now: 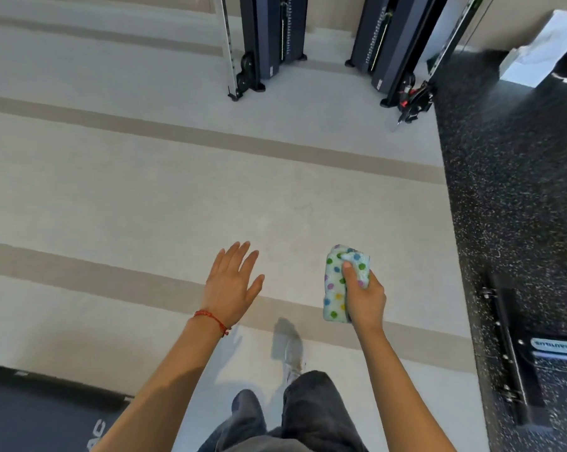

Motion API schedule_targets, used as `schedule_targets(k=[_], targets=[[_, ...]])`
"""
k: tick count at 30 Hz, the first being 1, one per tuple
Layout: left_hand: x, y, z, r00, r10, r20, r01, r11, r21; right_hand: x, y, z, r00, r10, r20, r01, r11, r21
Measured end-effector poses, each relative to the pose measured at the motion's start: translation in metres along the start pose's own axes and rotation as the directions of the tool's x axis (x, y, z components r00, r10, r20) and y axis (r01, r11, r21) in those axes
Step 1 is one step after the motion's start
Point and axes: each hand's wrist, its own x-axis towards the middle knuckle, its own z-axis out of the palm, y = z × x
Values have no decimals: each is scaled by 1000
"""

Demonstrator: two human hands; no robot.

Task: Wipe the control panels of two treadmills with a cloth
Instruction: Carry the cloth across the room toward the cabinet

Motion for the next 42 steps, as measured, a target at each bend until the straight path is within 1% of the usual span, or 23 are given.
schedule_targets(k=[6,12,14,15,17,19,21,23,26,30,33,37,42], targets=[[89,-14,-8,996,-86,-5,86,996,34,91,-64,34,998,-14,57,15,1000,-15],[154,-52,-6,988,-152,4,152,988,-13,153,-102,89,993,-18,113,24,999,-46],[179,-70,-5,984,-175,-23,175,984,-26,176,-113,113,991,-31,126,37,998,-47],[182,-74,-1,981,-183,-62,180,983,-43,177,-117,116,992,-27,127,34,998,-57],[221,-117,-5,967,-248,-49,244,966,-80,214,-145,171,985,-38,169,55,994,-96],[231,-124,-7,973,-224,-52,221,974,-56,220,-153,179,984,-46,174,61,995,-85],[249,-151,-16,958,-287,-22,285,956,-67,236,-170,214,973,-52,226,73,994,-82],[266,-176,-23,949,-311,-59,308,949,-62,249,-188,250,961,-42,273,70,993,-95],[283,-212,-38,923,-379,-73,375,925,-60,262,-211,301,931,-58,360,105,988,-112],[289,-250,-46,857,-508,-86,504,861,-68,269,-232,369,863,-84,498,187,969,-162],[292,-278,-50,794,-601,-91,595,799,-89,273,-249,423,797,-103,596,258,949,-181],[299,-323,-59,685,-719,-121,707,695,-127,278,-274,497,698,-107,708,329,926,-184],[313,-380,-78,513,-846,-147,833,532,-154,286,-305,588,572,-90,815,418,887,-195]])
